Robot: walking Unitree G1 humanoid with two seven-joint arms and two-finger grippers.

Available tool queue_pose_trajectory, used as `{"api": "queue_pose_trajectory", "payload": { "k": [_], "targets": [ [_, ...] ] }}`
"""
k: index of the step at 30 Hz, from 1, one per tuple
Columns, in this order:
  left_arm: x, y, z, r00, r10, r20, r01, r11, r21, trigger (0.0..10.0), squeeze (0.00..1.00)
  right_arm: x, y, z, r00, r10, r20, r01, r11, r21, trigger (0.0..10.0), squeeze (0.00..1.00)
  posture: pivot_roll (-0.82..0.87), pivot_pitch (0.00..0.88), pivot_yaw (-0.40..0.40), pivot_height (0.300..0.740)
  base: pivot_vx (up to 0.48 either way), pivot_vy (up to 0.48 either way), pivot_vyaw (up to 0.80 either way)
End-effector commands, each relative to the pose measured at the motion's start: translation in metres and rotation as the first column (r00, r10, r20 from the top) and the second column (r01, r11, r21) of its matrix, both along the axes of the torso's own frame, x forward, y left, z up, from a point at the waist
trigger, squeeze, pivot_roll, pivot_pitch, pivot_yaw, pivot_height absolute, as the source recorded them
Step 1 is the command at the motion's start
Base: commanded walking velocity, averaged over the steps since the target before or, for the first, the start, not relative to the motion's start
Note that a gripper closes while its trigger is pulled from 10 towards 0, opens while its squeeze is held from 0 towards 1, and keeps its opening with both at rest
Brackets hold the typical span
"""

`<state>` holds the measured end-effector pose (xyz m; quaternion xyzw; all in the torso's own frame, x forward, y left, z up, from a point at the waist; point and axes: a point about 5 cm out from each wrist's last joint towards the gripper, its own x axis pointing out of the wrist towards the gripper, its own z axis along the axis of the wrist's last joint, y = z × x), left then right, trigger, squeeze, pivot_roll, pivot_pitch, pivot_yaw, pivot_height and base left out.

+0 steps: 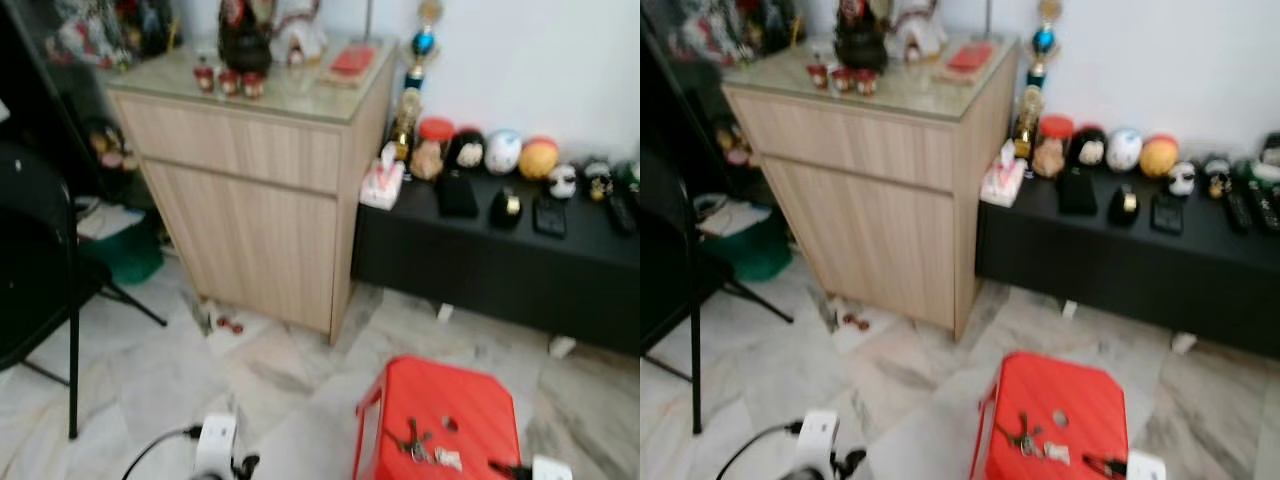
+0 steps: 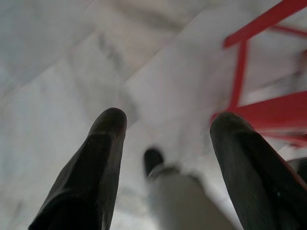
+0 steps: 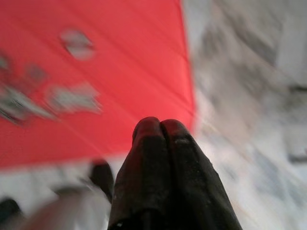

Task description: Hang keys on a hook

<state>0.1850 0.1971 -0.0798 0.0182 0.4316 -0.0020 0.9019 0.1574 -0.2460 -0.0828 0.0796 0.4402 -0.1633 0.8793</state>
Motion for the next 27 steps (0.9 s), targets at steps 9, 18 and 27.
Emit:
{"api": "queue_pose_trajectory", "payload": {
  "k": [9,18,27],
  "targets": [
    [-0.0083,0.0012,-0.0042,0.999,0.016,-0.033,-0.016,1.0,0.0,10.0,0.0,-0.0094,0.0021,-0.0045,0.999,-0.018,-0.027,0.018,1.0,0.017,10.0,0.0,0.04,0.0,-0.013,0.74,0.0,0.0,-0.13],
    [-0.0074,0.0016,-0.0036,1.0,0.009,-0.027,-0.009,1.0,0.008,10.0,0.0,-0.0088,0.0023,-0.0044,1.0,-0.013,-0.028,0.013,1.0,0.015,10.0,0.0,0.04,0.001,-0.012,0.74,0.0,0.0,-0.78],
    [-0.0076,0.0029,-0.0034,1.0,0.017,-0.022,-0.016,1.0,0.012,10.0,0.0,-0.008,0.002,-0.0039,1.0,-0.015,-0.02,0.015,1.0,0.012,10.0,0.0,0.04,0.007,-0.012,0.74,0.0,-0.262,-0.09]
  ]
}}
